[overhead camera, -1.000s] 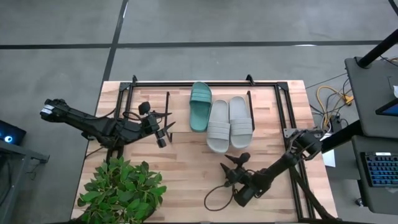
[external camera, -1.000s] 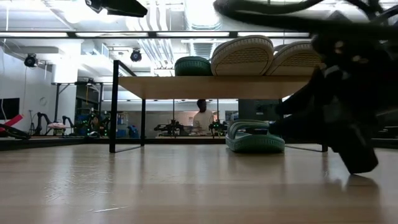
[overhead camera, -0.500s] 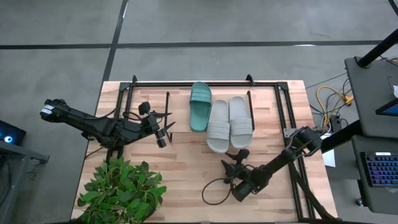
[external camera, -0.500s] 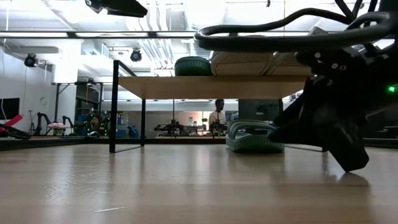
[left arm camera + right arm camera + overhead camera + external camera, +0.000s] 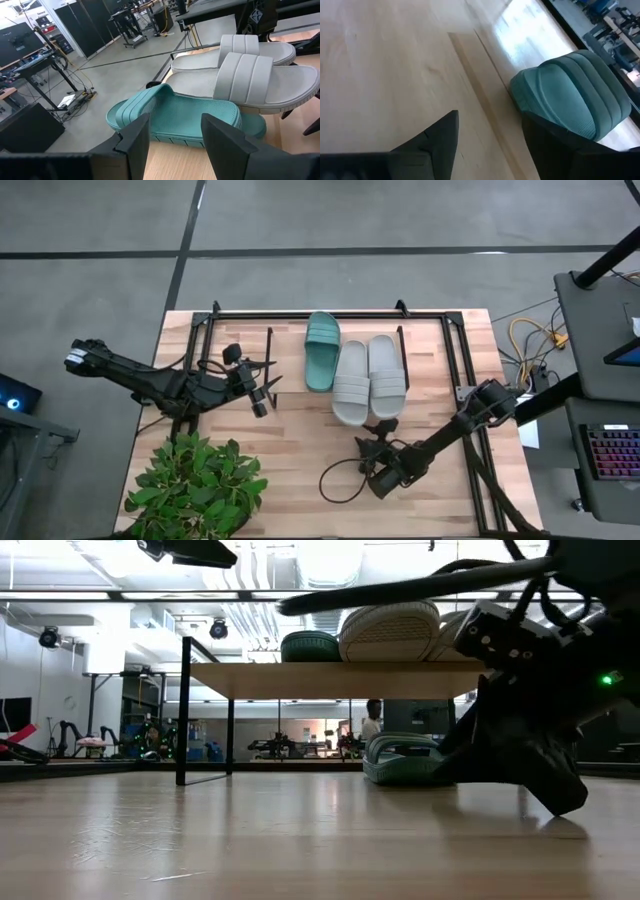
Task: Pick and place slides into the shelf
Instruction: Put the green slides on the shelf
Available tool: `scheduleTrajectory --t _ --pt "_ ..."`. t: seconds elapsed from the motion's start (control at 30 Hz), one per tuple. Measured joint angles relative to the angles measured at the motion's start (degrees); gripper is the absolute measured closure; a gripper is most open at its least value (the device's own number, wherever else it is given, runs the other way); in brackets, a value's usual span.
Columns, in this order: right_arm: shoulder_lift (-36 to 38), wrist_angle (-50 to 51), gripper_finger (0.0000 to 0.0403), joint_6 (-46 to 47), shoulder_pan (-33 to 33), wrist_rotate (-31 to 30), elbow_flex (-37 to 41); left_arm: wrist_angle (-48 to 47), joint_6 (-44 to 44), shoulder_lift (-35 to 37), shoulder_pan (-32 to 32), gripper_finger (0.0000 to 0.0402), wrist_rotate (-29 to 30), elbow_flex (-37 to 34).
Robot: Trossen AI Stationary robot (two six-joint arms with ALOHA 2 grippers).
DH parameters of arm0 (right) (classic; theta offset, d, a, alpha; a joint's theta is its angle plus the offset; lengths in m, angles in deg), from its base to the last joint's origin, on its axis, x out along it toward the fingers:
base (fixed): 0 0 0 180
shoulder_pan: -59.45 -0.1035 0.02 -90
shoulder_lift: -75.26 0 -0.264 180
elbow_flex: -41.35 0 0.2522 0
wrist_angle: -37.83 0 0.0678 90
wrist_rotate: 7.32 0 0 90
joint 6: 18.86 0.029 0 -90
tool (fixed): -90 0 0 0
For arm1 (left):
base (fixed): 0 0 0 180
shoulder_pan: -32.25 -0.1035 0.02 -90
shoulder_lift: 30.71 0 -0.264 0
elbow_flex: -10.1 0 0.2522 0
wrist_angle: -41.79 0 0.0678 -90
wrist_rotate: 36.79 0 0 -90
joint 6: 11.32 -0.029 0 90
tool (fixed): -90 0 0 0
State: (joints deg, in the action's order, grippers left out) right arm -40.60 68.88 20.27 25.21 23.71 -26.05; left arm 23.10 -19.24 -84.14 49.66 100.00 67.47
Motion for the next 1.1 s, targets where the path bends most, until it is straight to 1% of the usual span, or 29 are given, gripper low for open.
scheduleTrajectory --t 0.2,0.43,1.1 --pt "0.23 2.21 0.0186 -1.20 2.36 2.54 -1.93 0.00 0.02 0.00 0.00 0.0240 -0.01 -0.02" --pt "0.05 2.34 0.0187 -0.72 6.13 1.95 -2.46 -0.02 0.02 0.00 0.00 0.0240 -0.03 -0.28" --pt "0.01 1.73 0.0188 0.82 10.34 2.65 -2.82 0.07 0.01 0.00 0.00 0.0240 -0.05 -0.85"
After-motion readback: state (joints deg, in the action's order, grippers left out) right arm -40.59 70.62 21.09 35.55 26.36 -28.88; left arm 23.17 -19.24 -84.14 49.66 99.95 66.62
